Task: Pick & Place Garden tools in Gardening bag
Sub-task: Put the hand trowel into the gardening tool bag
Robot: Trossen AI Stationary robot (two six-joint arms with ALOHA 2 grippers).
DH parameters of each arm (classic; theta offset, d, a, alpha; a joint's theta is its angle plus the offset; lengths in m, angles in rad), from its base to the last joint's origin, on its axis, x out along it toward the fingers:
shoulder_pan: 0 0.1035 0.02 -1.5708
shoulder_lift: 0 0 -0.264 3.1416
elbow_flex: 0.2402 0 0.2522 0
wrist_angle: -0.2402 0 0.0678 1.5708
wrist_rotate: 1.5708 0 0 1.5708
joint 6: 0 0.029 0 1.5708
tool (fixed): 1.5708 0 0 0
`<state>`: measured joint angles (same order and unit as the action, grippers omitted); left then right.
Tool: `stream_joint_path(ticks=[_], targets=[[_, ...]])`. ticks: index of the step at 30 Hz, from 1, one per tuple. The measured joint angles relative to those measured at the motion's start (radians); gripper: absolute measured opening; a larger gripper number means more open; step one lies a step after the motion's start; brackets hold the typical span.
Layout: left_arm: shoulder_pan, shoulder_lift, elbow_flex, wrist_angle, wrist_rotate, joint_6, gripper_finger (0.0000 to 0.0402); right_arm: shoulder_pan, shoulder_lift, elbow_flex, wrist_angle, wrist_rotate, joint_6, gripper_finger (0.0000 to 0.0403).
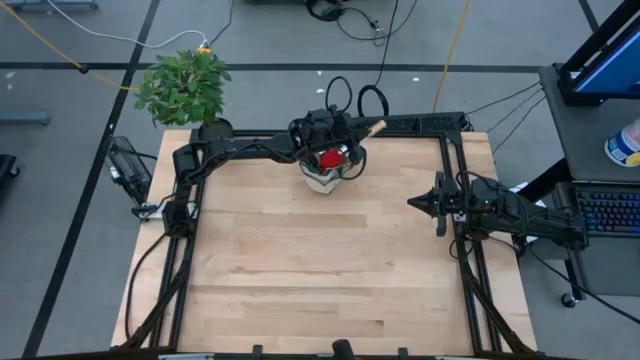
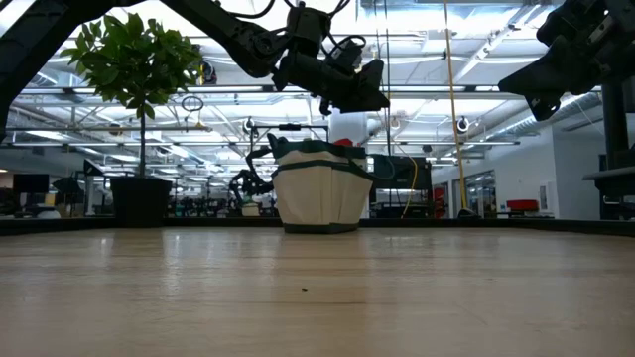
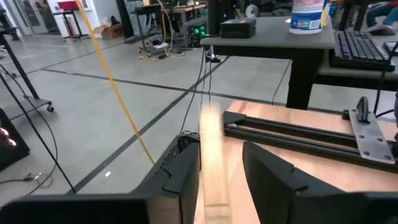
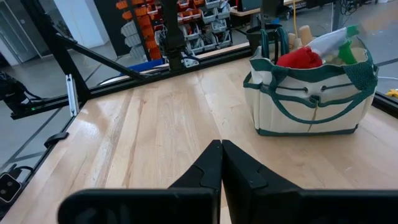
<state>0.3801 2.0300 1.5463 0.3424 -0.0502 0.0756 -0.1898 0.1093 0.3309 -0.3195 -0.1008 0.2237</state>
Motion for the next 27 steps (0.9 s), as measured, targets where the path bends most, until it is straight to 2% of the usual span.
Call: stream_joint_path(ticks=[6, 13, 20, 27], targets=[[0.000, 0.000, 0.000, 0.002, -0.002, -0.005, 0.0132, 0.000, 0.000, 0.000, 0.000, 0.000, 0.000, 0.0000], [-0.012, -0.013, 0.000, -0.029, 0.010, -0.088, 0.0099, 0.000, 0.000, 0.000, 0.000, 0.000, 0.002, 0.0000], [-0.063, -0.038, 0.001, -0.030, 0.023, 0.072, 0.0070, 0.000, 0.000, 0.000, -0.001, 0.002, -0.007, 0.0000], [-0.106, -0.037, 0.000, -0.088, 0.024, 0.086, 0.0062, 0.000, 0.000, 0.000, -0.001, 0.029, -0.008, 0.0000]])
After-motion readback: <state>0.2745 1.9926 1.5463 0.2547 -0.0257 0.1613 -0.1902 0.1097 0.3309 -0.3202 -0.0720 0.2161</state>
